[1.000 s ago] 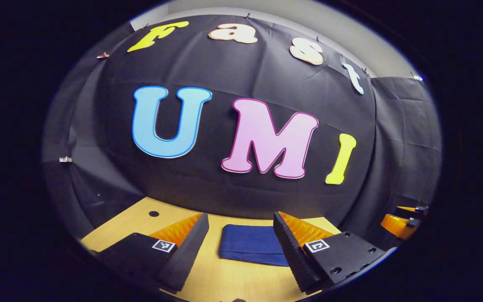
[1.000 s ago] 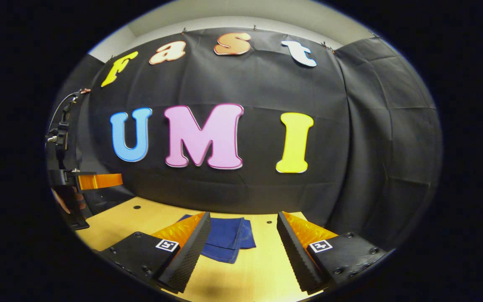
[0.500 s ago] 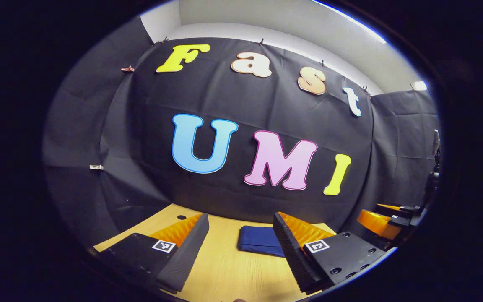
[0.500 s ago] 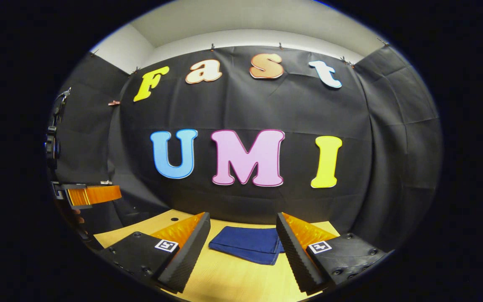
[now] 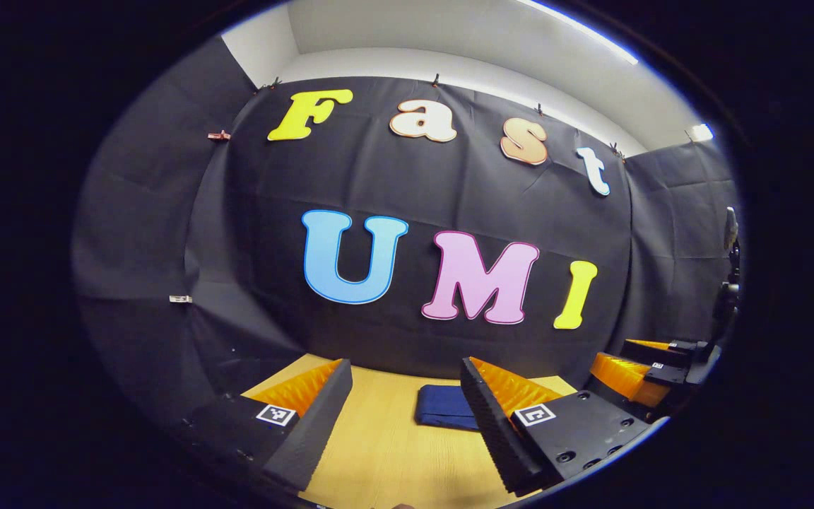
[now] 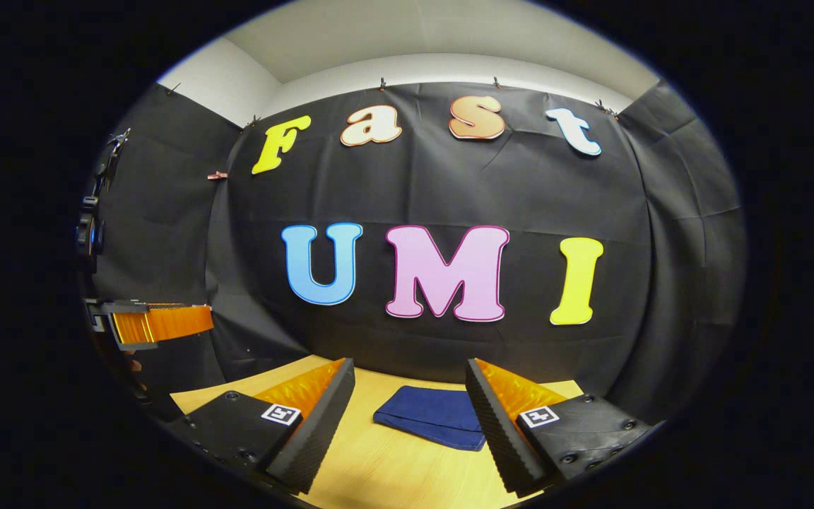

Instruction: Grasp the waist and the cuffs of the jeans and fold them to make the two legs overlap; first hold the waist and fold one-third of the jeans toward the cuffs, then hold the cuffs and fold the remaining one-third in the same direction to finish folding.

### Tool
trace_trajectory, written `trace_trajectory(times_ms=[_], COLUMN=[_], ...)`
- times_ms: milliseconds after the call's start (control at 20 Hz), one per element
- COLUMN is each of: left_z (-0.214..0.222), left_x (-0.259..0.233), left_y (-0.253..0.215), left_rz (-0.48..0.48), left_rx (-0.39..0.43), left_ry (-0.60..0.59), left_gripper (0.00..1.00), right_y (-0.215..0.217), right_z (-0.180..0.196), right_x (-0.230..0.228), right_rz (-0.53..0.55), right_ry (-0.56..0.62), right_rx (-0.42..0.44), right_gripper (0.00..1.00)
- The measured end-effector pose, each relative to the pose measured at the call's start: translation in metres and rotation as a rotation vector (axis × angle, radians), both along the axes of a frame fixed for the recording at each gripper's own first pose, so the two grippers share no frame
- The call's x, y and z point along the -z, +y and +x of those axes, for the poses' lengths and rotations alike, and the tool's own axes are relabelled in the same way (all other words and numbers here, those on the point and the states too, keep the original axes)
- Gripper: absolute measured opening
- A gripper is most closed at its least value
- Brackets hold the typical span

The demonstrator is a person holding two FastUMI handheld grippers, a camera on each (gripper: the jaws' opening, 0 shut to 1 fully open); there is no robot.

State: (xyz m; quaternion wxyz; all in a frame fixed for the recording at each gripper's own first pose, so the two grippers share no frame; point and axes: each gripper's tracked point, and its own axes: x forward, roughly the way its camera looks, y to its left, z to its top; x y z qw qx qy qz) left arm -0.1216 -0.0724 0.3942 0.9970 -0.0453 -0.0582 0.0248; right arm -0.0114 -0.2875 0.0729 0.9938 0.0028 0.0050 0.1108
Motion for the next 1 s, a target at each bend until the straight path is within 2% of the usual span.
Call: trace_trajectory(times_ms=[1000], left_z=[-0.035], left_x=[0.012], left_y=[0.000], left_rz=[-0.010], left_rx=[0.004], left_ry=[0.004], left_gripper=[0.96], right_y=[0.035], right_z=[-0.016], right_x=[-0.005], right_rz=[-0.023], right_ry=[-0.013], right_rx=[-0.053], right_gripper=[0.96])
